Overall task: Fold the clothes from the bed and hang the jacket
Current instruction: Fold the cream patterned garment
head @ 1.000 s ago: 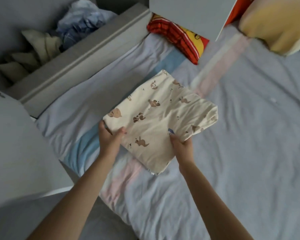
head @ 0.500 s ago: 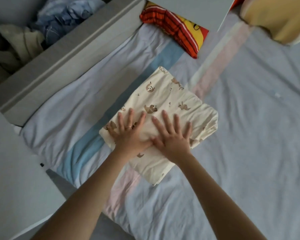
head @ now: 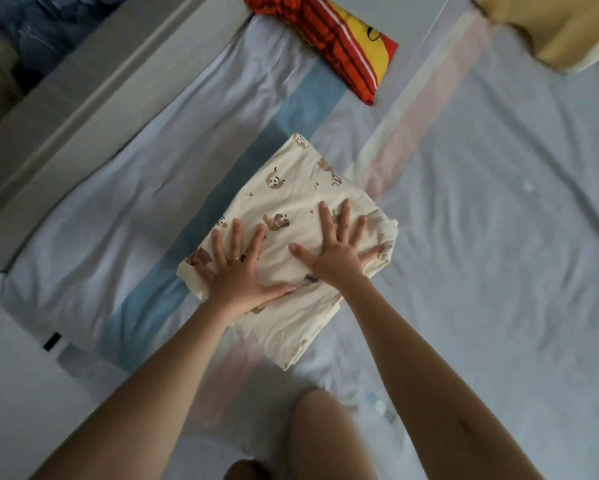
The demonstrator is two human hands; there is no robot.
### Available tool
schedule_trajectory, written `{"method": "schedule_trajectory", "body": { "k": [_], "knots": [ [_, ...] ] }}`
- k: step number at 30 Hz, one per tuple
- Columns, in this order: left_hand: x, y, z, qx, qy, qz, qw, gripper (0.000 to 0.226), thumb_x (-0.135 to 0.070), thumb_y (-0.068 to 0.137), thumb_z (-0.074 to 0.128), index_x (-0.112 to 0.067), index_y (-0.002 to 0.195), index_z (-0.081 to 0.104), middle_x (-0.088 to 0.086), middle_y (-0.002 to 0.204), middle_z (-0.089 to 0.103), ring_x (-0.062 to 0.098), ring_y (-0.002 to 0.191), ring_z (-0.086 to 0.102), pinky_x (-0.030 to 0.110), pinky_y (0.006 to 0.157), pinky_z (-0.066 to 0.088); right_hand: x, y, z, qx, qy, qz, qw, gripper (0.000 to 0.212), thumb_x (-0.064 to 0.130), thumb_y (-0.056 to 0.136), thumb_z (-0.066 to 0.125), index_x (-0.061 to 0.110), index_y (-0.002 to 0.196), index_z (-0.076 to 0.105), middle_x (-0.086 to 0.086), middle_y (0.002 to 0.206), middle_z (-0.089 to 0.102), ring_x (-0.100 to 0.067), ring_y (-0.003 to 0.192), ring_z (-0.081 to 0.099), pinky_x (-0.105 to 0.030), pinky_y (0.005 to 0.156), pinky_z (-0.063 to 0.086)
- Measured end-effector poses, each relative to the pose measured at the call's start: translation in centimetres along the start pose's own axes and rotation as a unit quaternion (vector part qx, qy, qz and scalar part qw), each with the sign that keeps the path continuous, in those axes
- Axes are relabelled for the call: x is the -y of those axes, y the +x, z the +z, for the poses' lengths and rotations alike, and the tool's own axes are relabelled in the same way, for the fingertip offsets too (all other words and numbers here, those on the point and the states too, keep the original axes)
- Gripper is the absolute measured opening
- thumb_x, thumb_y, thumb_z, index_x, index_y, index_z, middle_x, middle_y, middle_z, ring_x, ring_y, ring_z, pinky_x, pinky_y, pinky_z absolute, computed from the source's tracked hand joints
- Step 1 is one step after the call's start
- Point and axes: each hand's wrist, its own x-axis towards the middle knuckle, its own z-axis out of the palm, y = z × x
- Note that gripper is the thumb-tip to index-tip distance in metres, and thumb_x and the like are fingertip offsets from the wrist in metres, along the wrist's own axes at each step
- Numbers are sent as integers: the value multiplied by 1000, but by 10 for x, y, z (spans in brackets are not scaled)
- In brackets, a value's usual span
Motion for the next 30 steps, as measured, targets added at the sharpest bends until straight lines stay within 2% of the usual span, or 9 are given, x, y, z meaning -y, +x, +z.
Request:
{"method": "schedule_trajectory", "body": {
  "k": [4, 6, 9, 12, 15, 19, 22, 27, 30],
  "knots": [
    [-5, 0, -13, 33, 22, -12, 999, 106, -91, 59, 36, -54, 135, -28, -11, 146, -44, 29, 135, -39, 67, 108, -7, 9, -10, -12, -7, 34, 35, 999, 112, 89, 63, 43, 46, 143, -23, 17, 147, -39, -24, 139, -33, -69, 104, -18],
    [-3, 1, -30, -15, 12, 8, 1000, 84, -73, 78, 46, -49, 146, 4, -6, 158, -16, 35, 144, -12, 62, 112, 6, 15, -29, -3, -110, 106, 141, 978, 126, 83, 59, 59, 22, 151, -4, 4, 159, -16, -22, 146, -16, -54, 111, -17],
    [6, 11, -54, -153, -34, 29, 987, 83, -62, 65, 71, -34, 135, 35, 2, 148, 25, 34, 134, 28, 52, 109, 23, 13, -51, 14, -218, 335, 357, 844, 115, 60, 54, 82, 13, 141, 22, -4, 147, 24, -25, 136, 28, -45, 115, 18],
    [26, 43, -61, -6, -109, -84, 990, 135, -68, 39, 83, -26, 148, 14, 4, 154, 21, 28, 139, 26, 47, 113, 27, -5, -48, 43, -160, 604, 351, 697, 98, 46, 56, 89, 18, 132, 33, 3, 132, 45, -15, 117, 52, -38, 103, 43],
    [42, 64, -60, 83, -181, -102, 975, 144, -83, 17, 74, -24, 144, 36, 2, 145, 44, 24, 129, 45, 37, 104, 40, -25, -46, 56, -86, 632, 231, 735, 84, 52, 54, 84, 26, 125, 48, 8, 124, 61, -10, 109, 62, -34, 96, 51],
    [47, 70, -50, 121, -205, -77, 968, 98, -62, 54, 77, -23, 138, 45, -1, 136, 52, 21, 122, 52, 24, 93, 37, -41, -59, 72, 47, 639, 176, 747, 86, 55, 62, 78, 31, 136, 39, 8, 124, 64, -12, 110, 63, -34, 75, 58],
    [41, 61, -57, 148, -196, -95, 965, 107, -71, 49, 72, -21, 139, 45, 4, 141, 50, 26, 124, 51, 27, 94, 39, -34, -71, 70, 56, 634, 208, 743, 66, 48, 72, 75, 32, 127, 43, 6, 118, 66, -11, 100, 67, -24, 60, 55],
    [14, 7, -79, 174, -253, -102, 946, 86, -67, 59, 74, -25, 131, 53, -8, 127, 57, 16, 109, 56, 25, 90, 40, -13, -94, 15, 99, 622, 238, 739, 75, 57, 66, 74, 17, 127, 59, -6, 115, 69, -23, 103, 67, -40, 89, 54],
    [-17, -49, -114, 231, -325, -98, 912, 105, -73, 38, 79, -23, 127, 56, -8, 124, 60, 10, 111, 56, 24, 96, 39, -15, -134, -63, 147, 597, 217, 758, 45, 43, 88, 58, 10, 118, 64, -12, 112, 69, -26, 100, 67, -40, 91, 53]
  ]
}}
